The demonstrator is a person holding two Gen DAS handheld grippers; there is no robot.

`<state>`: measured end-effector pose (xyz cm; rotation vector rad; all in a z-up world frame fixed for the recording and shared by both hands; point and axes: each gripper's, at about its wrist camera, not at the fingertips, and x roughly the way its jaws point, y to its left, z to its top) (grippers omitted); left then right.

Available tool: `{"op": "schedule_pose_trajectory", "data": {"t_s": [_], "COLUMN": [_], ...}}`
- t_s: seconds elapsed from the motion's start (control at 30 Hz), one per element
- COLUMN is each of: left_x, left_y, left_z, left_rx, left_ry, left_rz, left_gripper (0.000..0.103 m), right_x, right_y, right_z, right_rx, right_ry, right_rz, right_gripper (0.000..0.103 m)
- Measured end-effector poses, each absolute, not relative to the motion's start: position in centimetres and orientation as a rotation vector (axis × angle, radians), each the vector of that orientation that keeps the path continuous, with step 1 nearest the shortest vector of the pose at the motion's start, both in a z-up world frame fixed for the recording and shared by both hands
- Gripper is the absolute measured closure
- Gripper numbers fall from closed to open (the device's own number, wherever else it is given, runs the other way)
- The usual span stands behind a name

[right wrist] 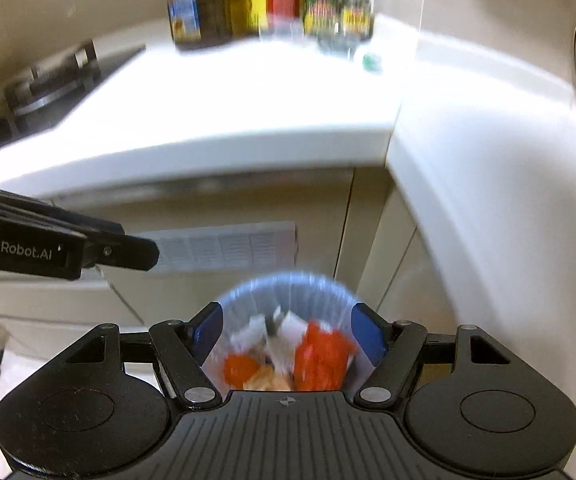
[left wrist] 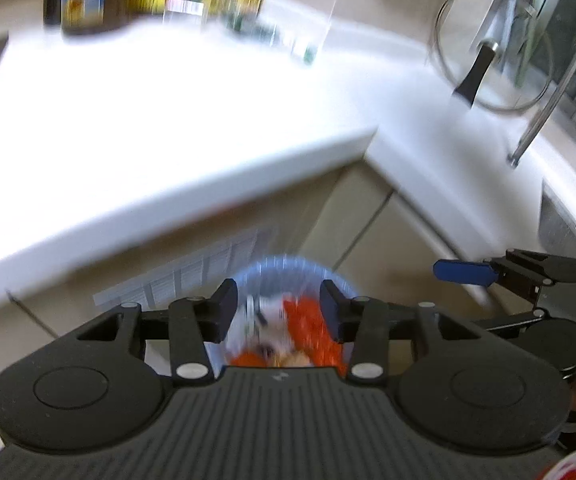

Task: Collect trash
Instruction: 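Raise both grippers back up to the counter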

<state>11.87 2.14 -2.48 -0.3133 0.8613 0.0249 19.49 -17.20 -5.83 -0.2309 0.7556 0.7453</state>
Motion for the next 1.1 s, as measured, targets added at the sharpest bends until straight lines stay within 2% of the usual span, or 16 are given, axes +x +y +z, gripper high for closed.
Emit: {"op": "schedule_pose_trajectory", "data": {"t_s": [0.17,0.33,0.4,0.53,1.1], "left_x": [12.7,14.6,15.5,17.7,26.3], "left_y": [3.7,5.7,6.4,7.6,10.3], "left_z": [1.1,3.2,3.9,4.5,4.0], "left_rx": [-0.311,-0.301,-0.286,-0.274,-0.315], "left_ry": [0.751,0.695,0.679,0.663,0.670], "left_rz": [0.037,0.057,0.064,0.090,0.361], "left_gripper": [0.052,0.051,0.045,0.044,0.035], "right_x": [20.8,23.2,24.2,26.9,43.2], "right_y": [-17.2,-16.4,-16.0,-15.3,-6.8], "right_z": [-2.1,0.4,1.2,2.5,0.2], "right_rx": [-0.163,-0.111,-0.099,-0.115,-0.347], "right_ry": [0.662,0.596,0.575,0.543,0.476], "right_rz": [0.719,0.670,0.661,0.660,0.818], "right_gripper": [0.032,0.031,0.030,0.024,0.021]}}
